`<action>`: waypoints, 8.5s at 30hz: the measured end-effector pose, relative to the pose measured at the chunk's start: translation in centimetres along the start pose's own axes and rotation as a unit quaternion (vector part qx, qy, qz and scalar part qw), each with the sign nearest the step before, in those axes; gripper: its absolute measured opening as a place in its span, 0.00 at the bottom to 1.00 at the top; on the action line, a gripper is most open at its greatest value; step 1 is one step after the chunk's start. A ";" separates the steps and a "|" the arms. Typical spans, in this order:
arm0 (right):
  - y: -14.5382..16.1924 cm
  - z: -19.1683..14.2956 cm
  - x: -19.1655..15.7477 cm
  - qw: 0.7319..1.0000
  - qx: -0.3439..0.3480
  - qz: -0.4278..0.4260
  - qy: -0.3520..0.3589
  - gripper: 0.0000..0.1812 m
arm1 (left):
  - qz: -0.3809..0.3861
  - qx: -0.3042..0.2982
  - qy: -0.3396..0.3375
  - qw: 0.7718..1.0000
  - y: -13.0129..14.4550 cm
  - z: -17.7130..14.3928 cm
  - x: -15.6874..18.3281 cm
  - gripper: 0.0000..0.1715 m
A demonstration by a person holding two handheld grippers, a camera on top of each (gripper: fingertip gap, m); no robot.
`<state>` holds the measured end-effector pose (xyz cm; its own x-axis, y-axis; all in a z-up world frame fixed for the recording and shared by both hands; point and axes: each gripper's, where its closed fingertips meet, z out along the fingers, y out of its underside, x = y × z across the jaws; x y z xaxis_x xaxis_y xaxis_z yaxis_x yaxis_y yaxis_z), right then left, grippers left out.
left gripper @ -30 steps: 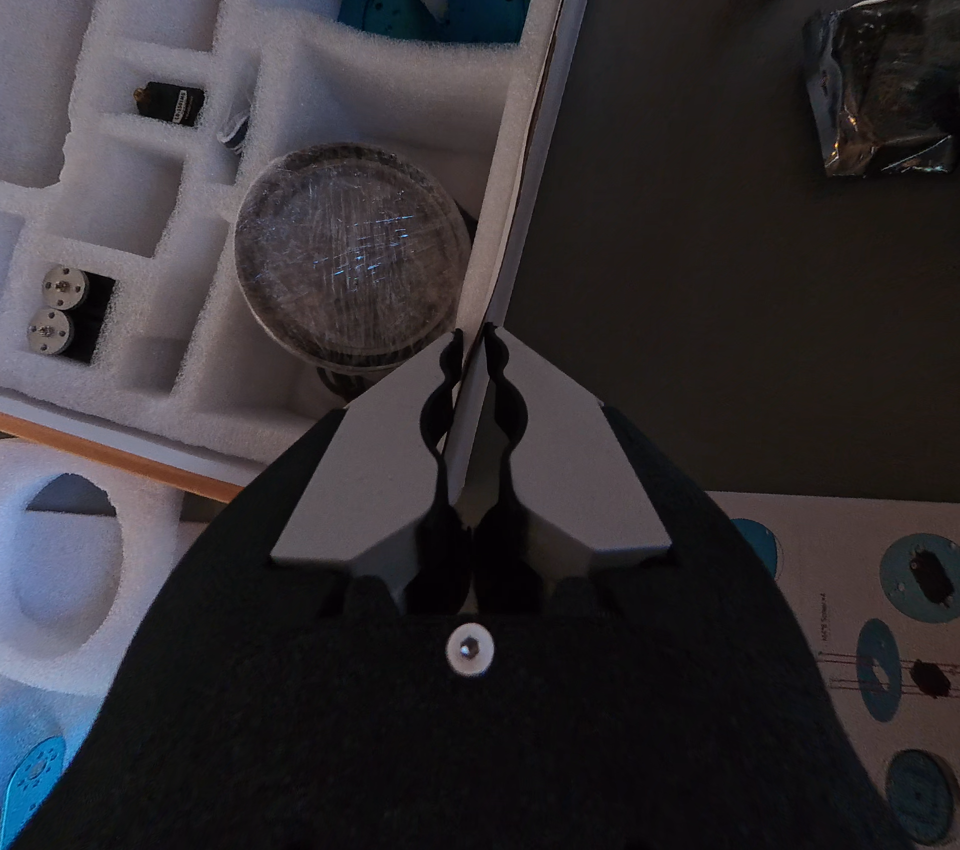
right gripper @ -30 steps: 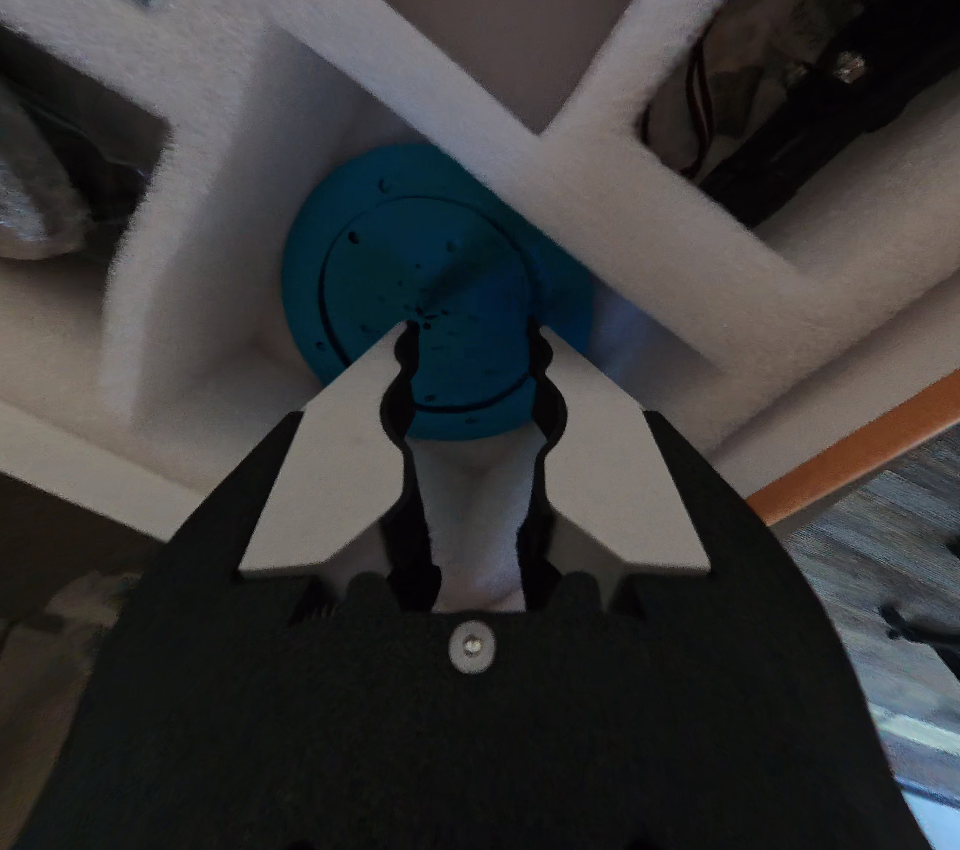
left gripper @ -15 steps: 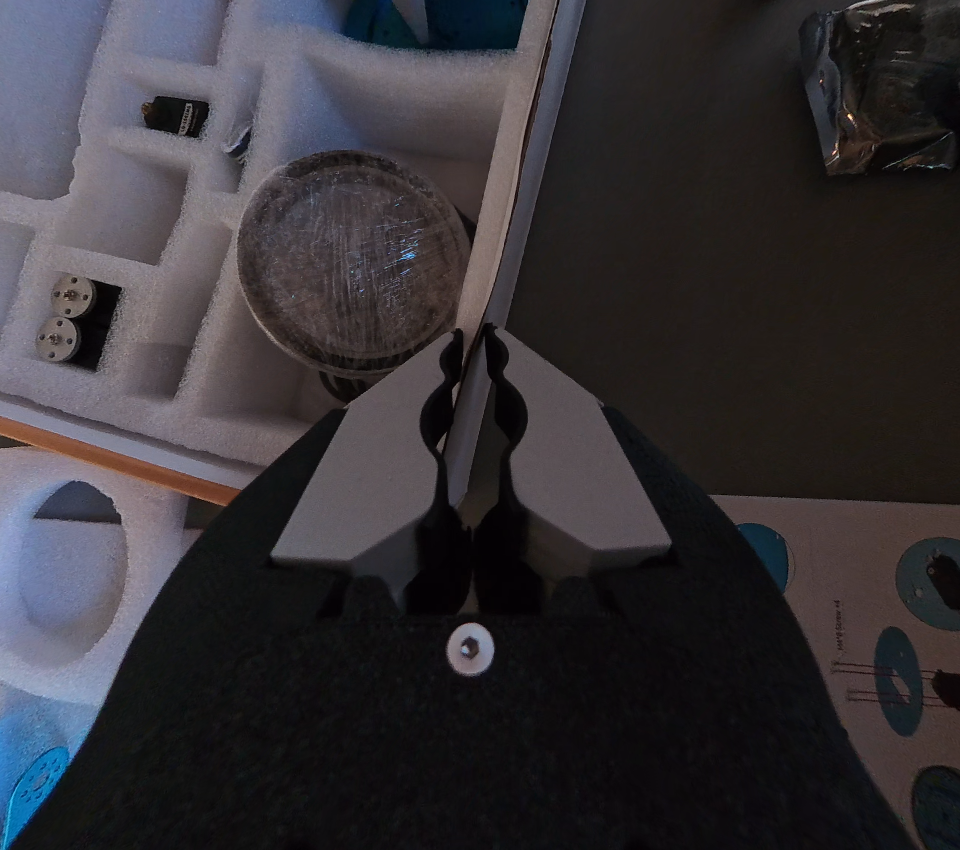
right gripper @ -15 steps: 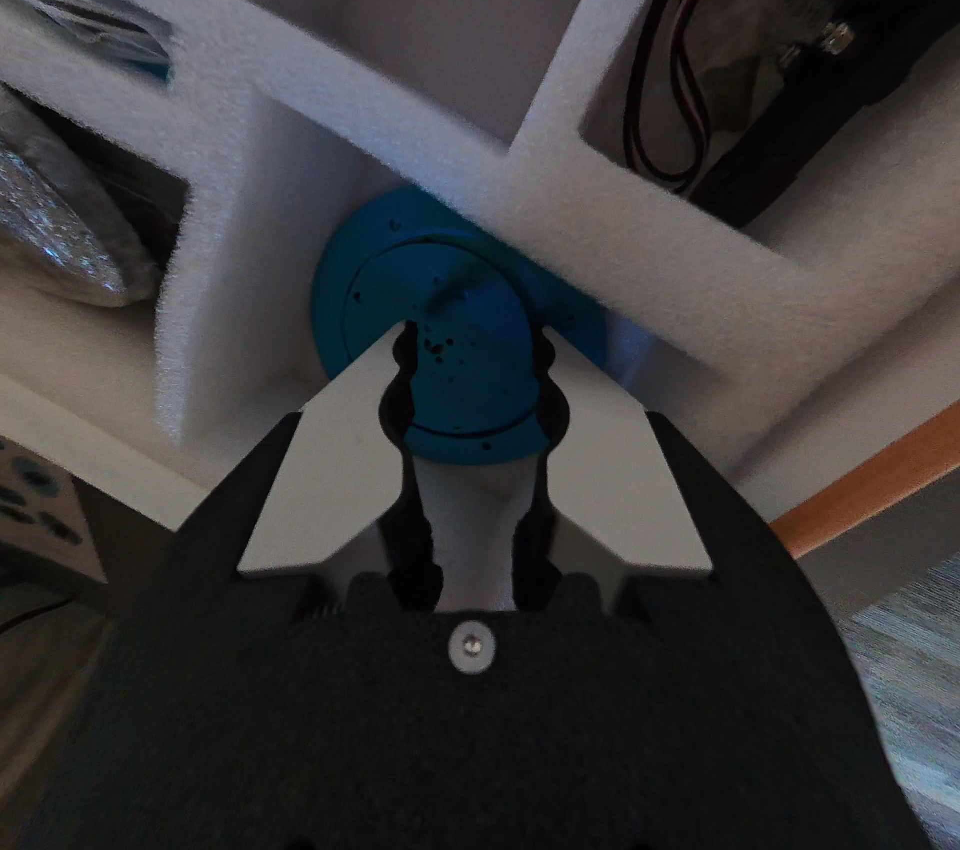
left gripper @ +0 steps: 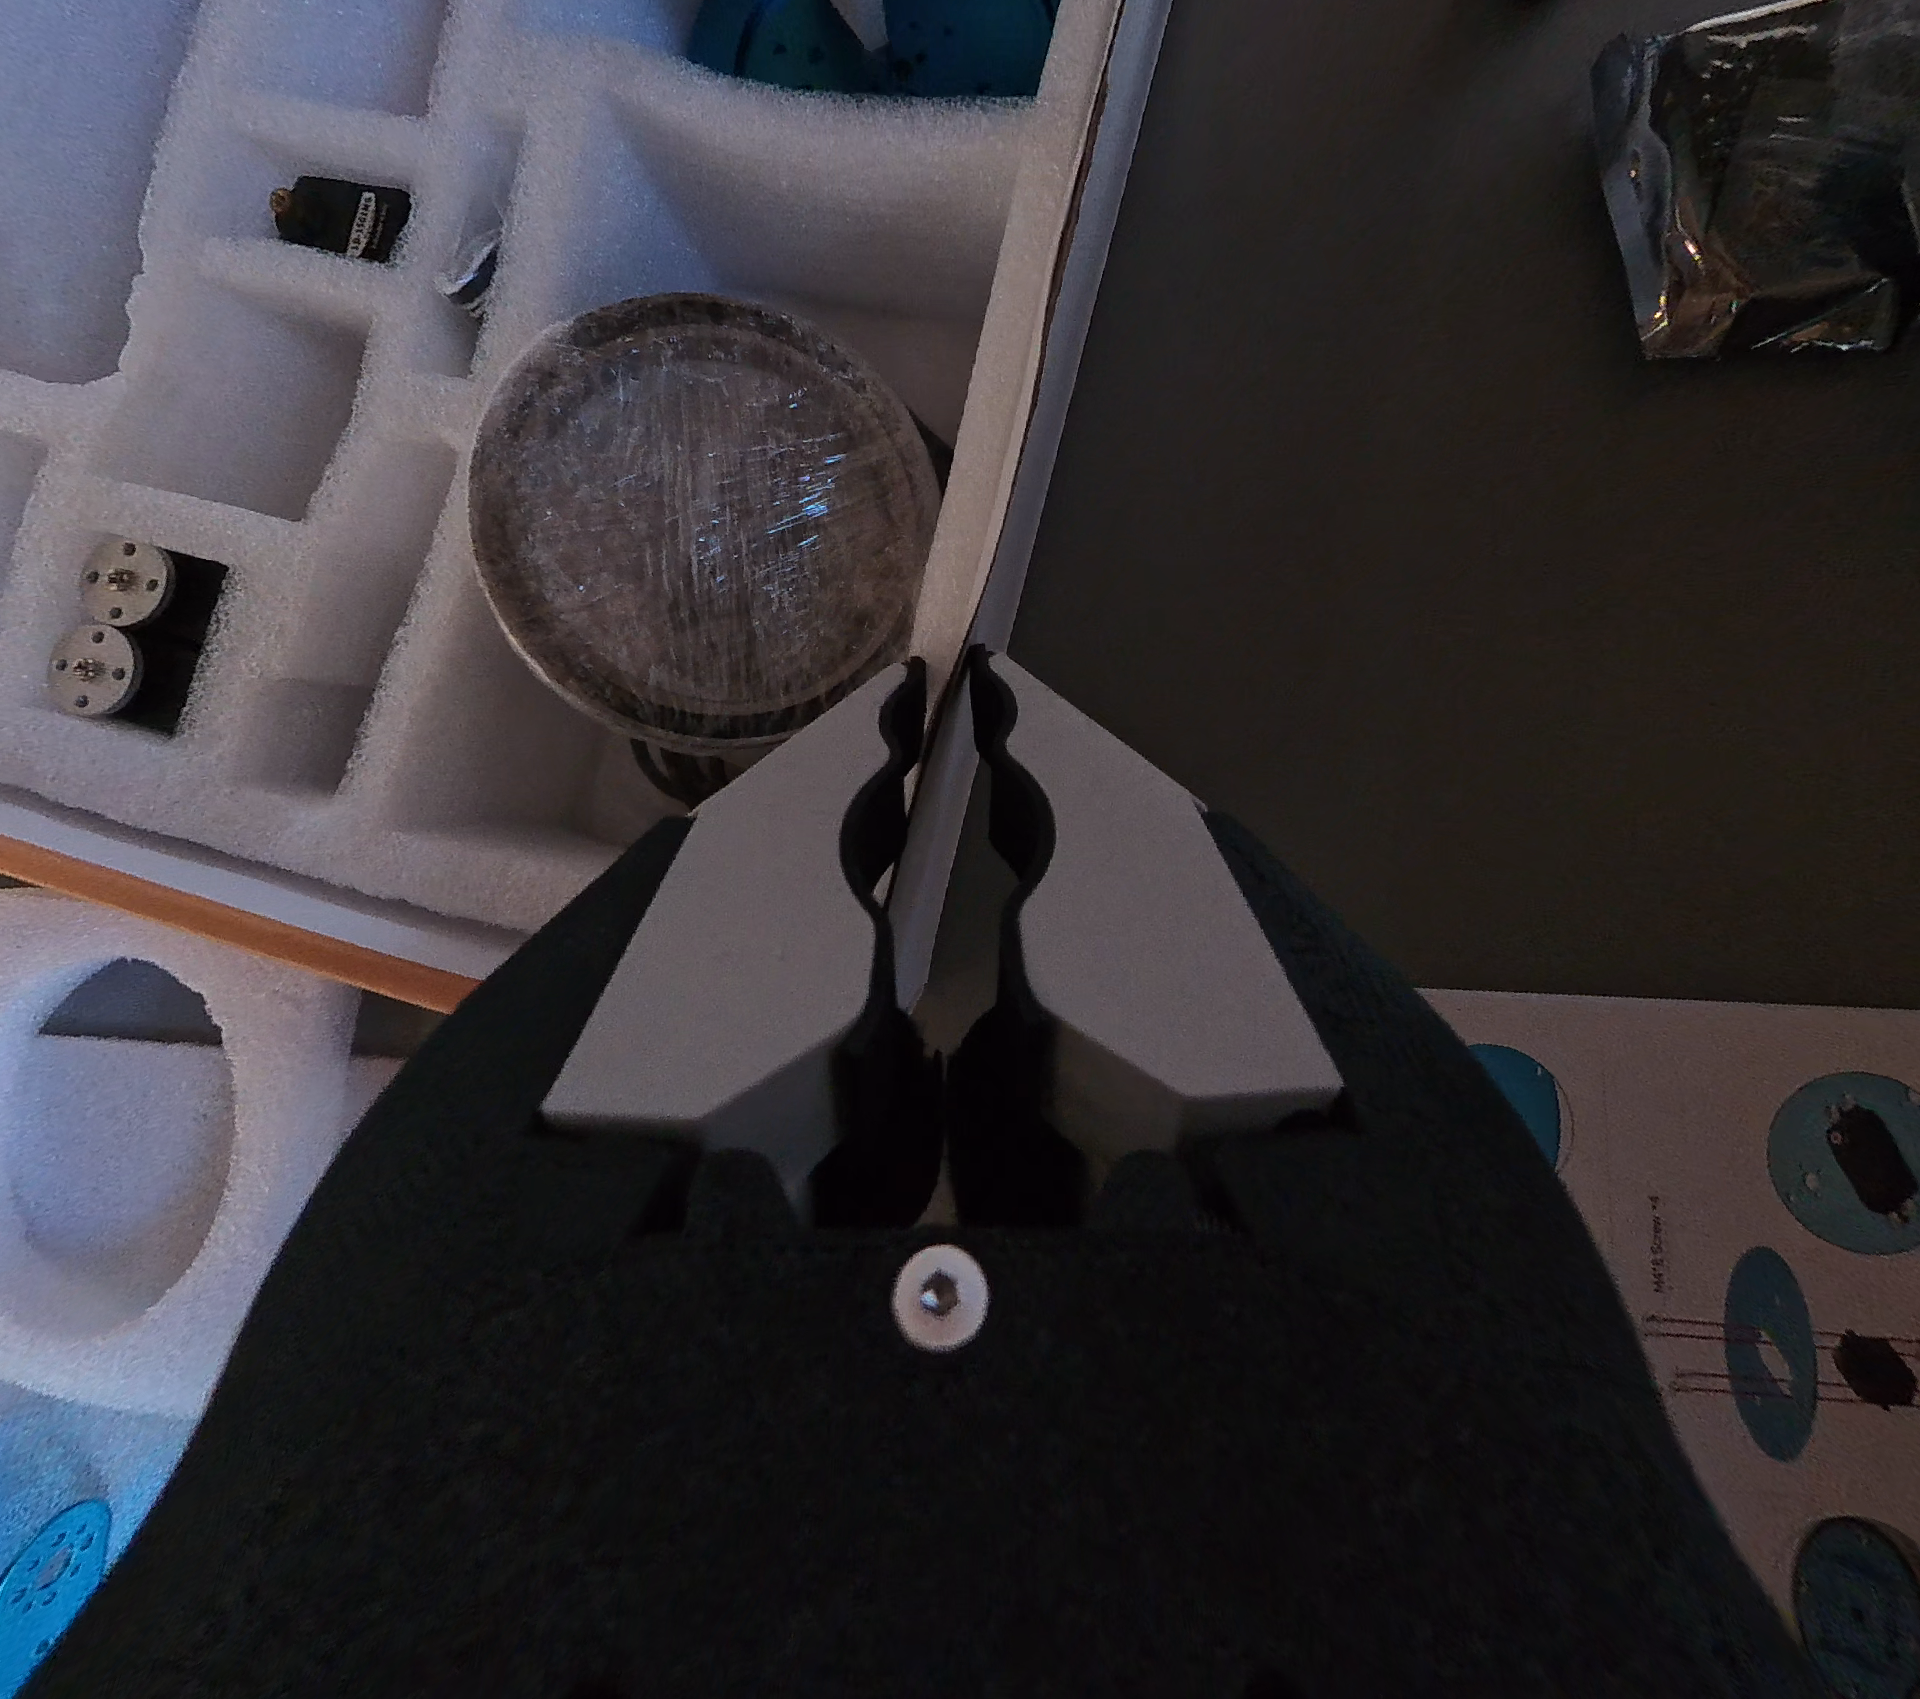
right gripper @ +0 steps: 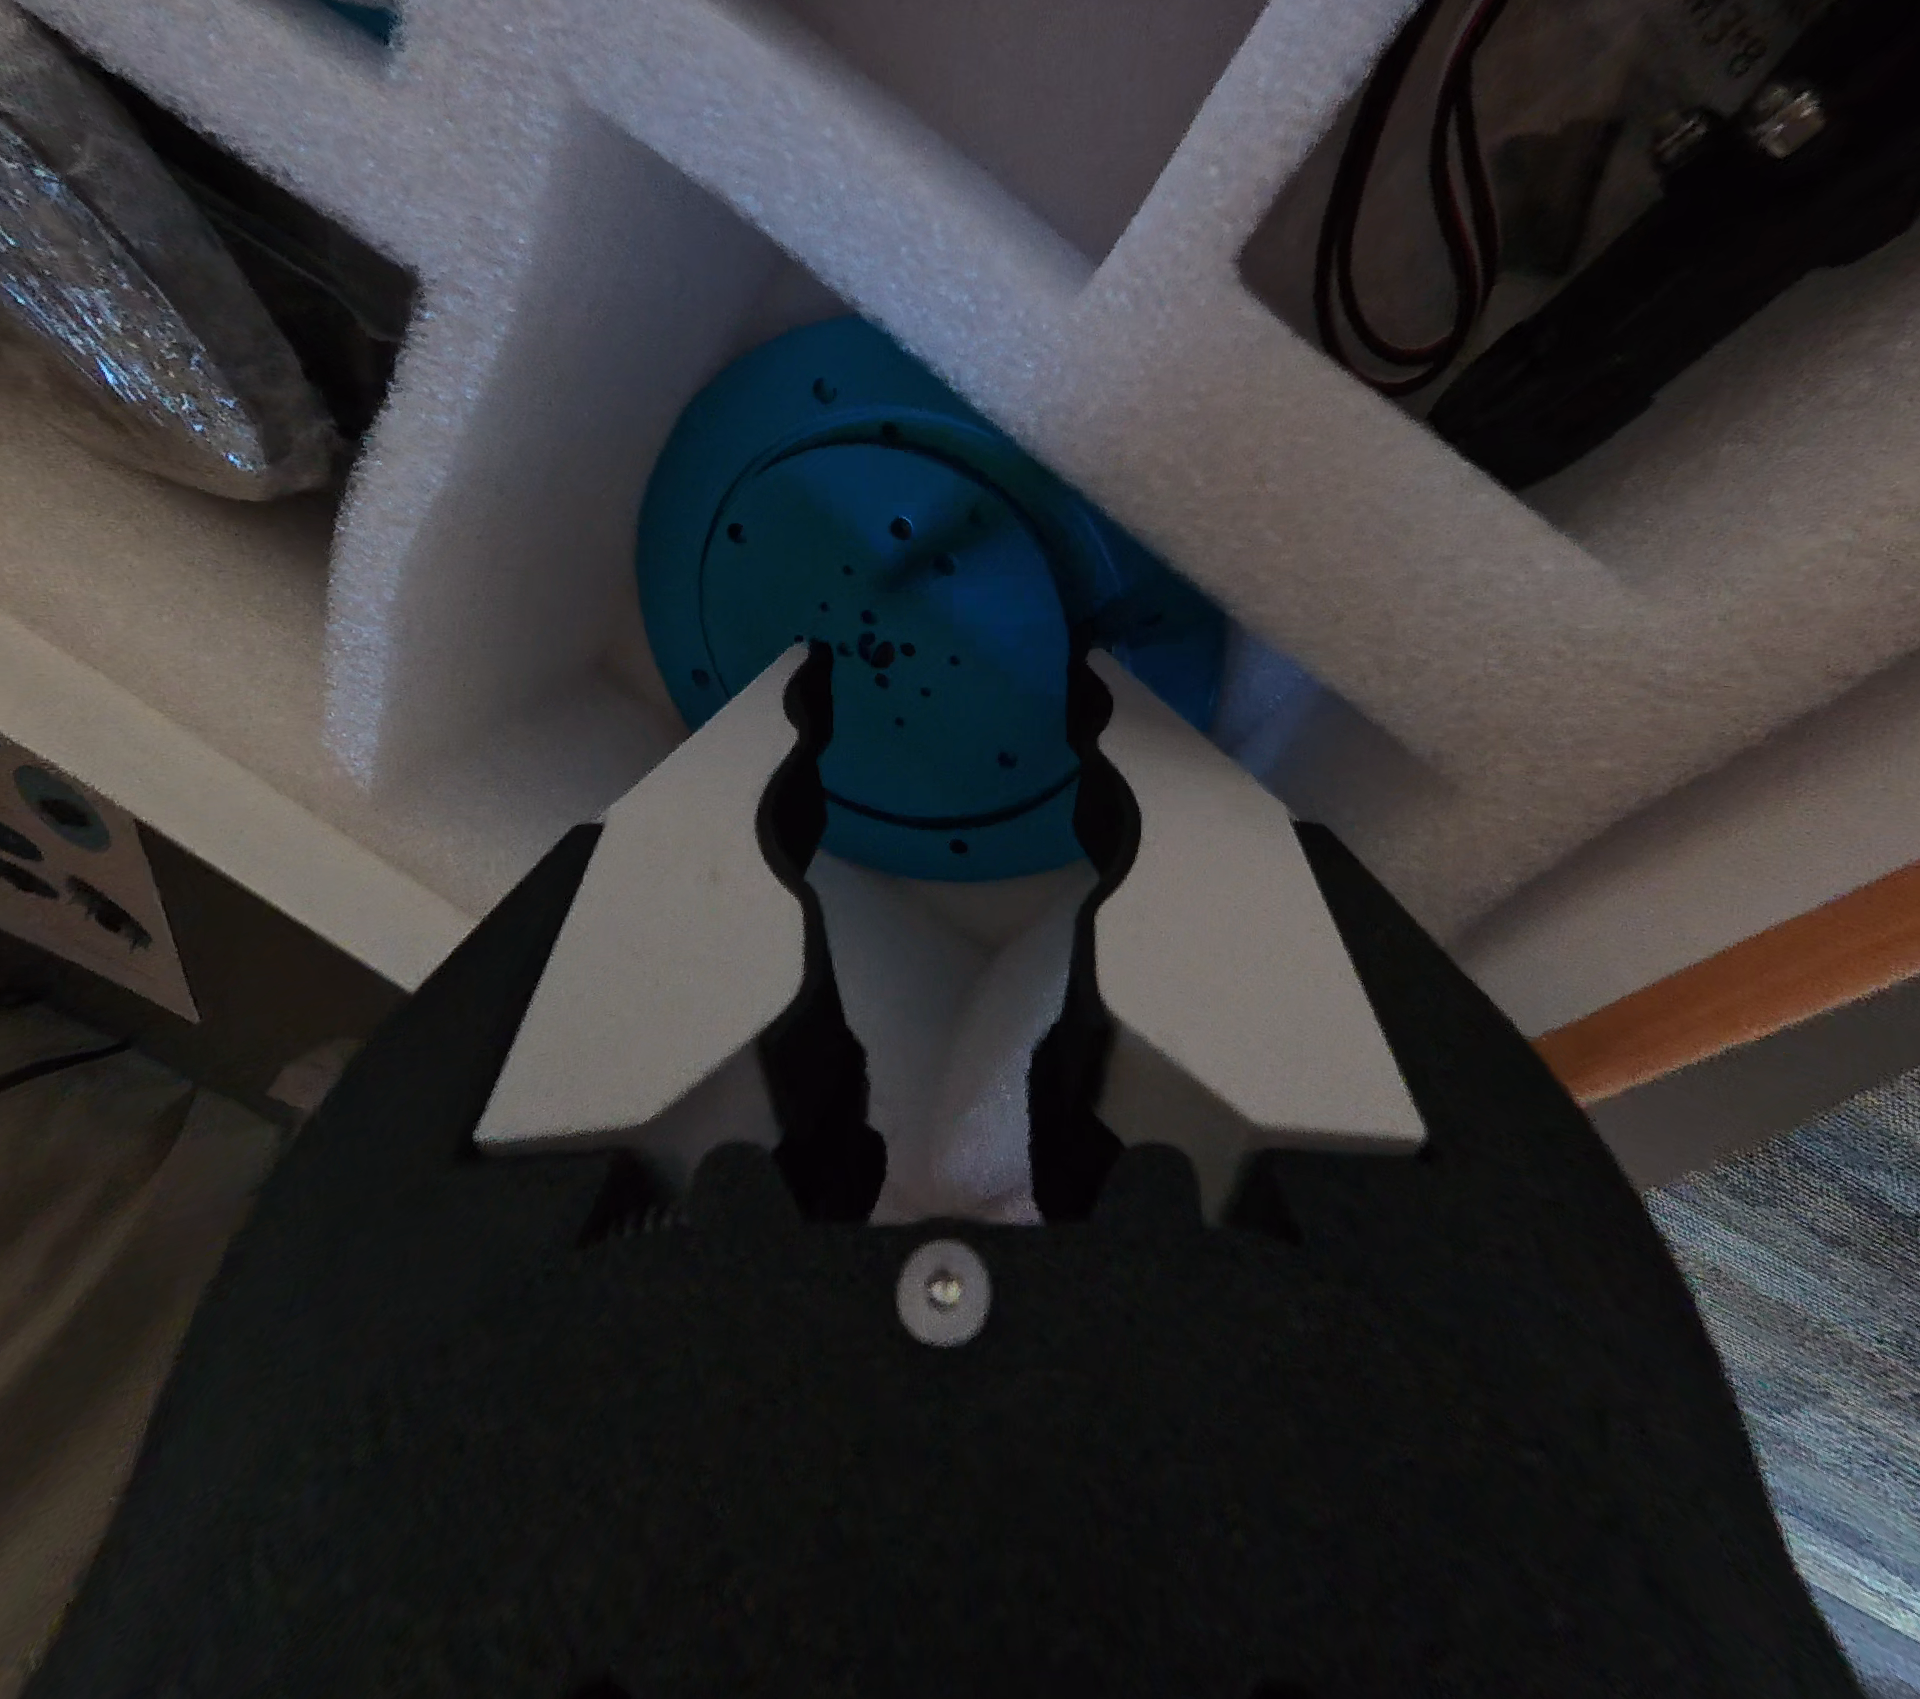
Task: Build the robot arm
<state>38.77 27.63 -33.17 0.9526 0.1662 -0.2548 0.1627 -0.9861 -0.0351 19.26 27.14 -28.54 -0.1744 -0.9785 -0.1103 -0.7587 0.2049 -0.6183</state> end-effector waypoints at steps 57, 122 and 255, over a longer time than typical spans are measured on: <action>0.3 0.4 -1.7 0.992 -0.025 -0.109 -0.063 0.22 | -0.005 -0.001 0.003 1.000 0.0 0.0 0.0 0.04; 16.6 -11.7 -26.6 0.862 0.467 -0.130 -0.148 0.22 | -0.309 0.216 -0.025 0.926 2.2 -26.0 -16.0 0.00; 13.4 0.0 -40.0 0.746 0.608 -0.212 -0.168 0.19 | -0.628 -0.078 -0.242 0.735 33.7 -18.9 -10.7 0.01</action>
<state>2.88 7.76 -23.41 0.7298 0.6561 -0.1925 -0.1170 -0.1576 -0.9806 -16.28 44.95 -33.45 0.9410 -0.2840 0.1842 -0.1993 -0.9047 -0.3765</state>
